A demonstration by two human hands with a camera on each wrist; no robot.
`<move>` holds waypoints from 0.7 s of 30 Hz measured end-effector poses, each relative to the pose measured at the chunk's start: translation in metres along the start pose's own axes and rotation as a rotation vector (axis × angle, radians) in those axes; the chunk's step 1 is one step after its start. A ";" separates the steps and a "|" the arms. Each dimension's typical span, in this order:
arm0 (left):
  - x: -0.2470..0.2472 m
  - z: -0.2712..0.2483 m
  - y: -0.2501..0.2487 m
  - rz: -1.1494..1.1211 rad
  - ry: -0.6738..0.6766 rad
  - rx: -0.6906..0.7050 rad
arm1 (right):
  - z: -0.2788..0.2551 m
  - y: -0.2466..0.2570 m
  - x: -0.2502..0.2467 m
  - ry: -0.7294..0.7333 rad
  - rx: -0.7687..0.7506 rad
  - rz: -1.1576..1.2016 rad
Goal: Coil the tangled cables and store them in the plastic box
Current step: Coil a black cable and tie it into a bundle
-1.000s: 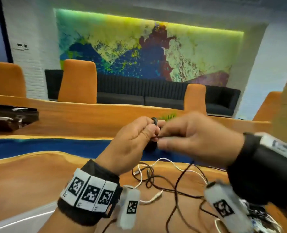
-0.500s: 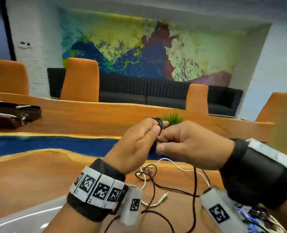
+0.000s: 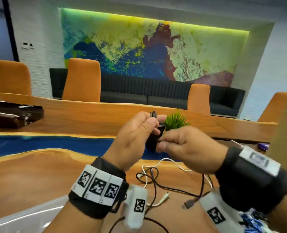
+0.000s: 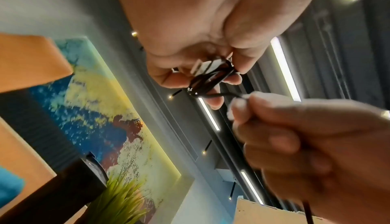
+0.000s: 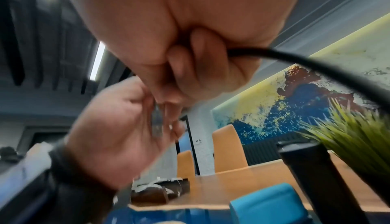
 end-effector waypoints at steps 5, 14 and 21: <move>-0.004 0.001 0.001 -0.056 -0.030 0.014 | -0.008 0.013 -0.013 0.085 -0.009 -0.021; -0.021 0.005 0.023 -1.090 -0.124 0.096 | -0.012 -0.027 0.035 0.139 0.101 0.058; -0.035 0.003 0.039 -0.982 -0.242 0.055 | -0.013 -0.042 0.054 0.143 0.203 -0.125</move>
Point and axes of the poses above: each hand's wrist, its own z-axis towards the middle knuckle, its own x-axis out of the palm, y = z × x, the point moved 9 cm from there along z, towards the middle knuckle, and after that the axes turned 15 degrees about y, right-handed, at the moved point
